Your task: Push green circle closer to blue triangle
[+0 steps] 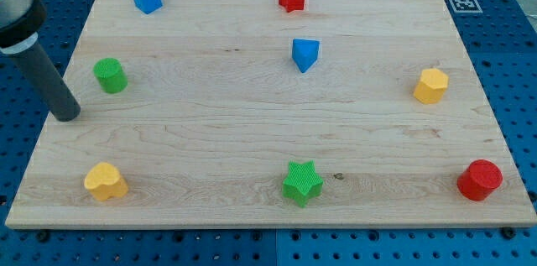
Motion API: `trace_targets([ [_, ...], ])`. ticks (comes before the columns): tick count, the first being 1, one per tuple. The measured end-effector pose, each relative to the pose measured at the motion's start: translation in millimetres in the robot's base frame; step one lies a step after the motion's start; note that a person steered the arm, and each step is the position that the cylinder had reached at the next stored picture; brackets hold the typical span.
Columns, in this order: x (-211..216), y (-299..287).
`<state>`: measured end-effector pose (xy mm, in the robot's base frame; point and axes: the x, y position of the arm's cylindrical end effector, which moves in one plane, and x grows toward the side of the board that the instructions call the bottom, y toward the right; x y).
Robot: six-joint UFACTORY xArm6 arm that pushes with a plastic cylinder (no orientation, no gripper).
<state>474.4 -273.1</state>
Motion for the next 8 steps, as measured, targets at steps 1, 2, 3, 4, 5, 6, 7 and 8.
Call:
trace_targets([
  [1, -19, -1],
  [2, -21, -1],
  [3, -21, -1],
  [4, -40, -6],
  [5, -40, 24],
  [6, -40, 65],
  [7, -41, 89],
  [8, -51, 78],
])
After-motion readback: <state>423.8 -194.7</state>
